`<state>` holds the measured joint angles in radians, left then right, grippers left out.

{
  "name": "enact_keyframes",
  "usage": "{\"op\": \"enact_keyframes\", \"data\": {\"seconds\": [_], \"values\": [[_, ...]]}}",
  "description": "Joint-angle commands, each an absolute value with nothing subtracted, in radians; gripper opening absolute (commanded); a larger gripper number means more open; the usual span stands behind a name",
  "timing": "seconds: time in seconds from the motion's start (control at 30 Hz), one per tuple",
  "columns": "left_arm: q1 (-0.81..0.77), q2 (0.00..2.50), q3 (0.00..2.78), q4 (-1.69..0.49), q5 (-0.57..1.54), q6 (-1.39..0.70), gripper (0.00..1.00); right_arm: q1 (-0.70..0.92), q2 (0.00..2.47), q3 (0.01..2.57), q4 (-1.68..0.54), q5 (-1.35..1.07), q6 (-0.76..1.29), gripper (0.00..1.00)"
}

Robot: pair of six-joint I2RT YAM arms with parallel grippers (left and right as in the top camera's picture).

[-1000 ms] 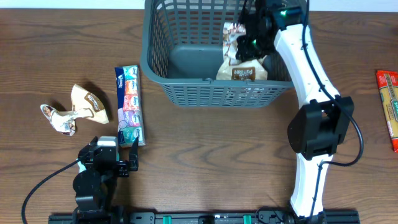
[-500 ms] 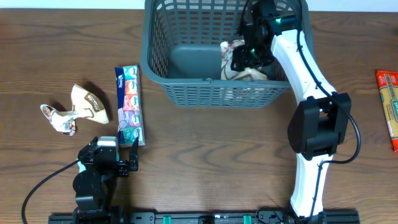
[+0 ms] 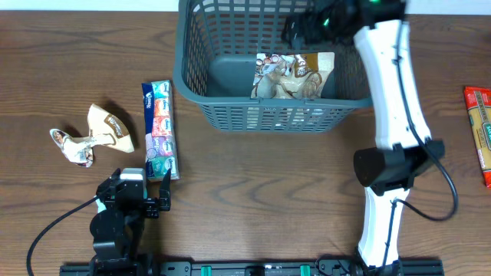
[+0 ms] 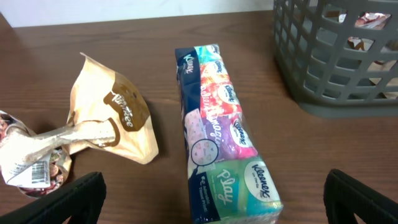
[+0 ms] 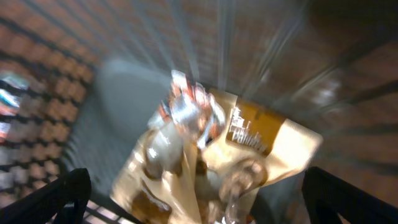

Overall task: Pack container
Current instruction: 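Lift the mushroom bag over the basket and drop it inside, then lower the right gripper to the spaghetti packet and grasp it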

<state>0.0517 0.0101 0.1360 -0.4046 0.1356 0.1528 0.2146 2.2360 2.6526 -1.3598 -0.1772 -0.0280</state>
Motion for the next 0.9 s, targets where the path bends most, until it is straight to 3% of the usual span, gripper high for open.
{"op": "enact_keyframes", "data": {"seconds": [0.0,0.1,0.2,0.43,0.87], "values": [[0.058,0.003,0.122,-0.421,0.143,0.14,0.99,0.206,2.214,2.937,-1.403,-0.083,0.003,0.99],[0.058,0.003,0.122,-0.421,0.143,0.14,0.99,0.167,2.192,3.114,-1.455,0.097,0.003,0.99],[0.058,0.003,0.122,-0.421,0.143,0.14,0.98,0.095,2.143,3.133,-1.523,0.206,0.002,0.99],[0.058,0.003,0.122,-0.421,0.143,0.14,0.98,-0.159,2.116,3.132,-1.697,0.247,-0.001,0.99],[0.058,0.003,0.122,-0.421,0.143,0.14,0.99,-0.546,2.122,3.112,-1.698,0.242,0.06,0.99]]}}
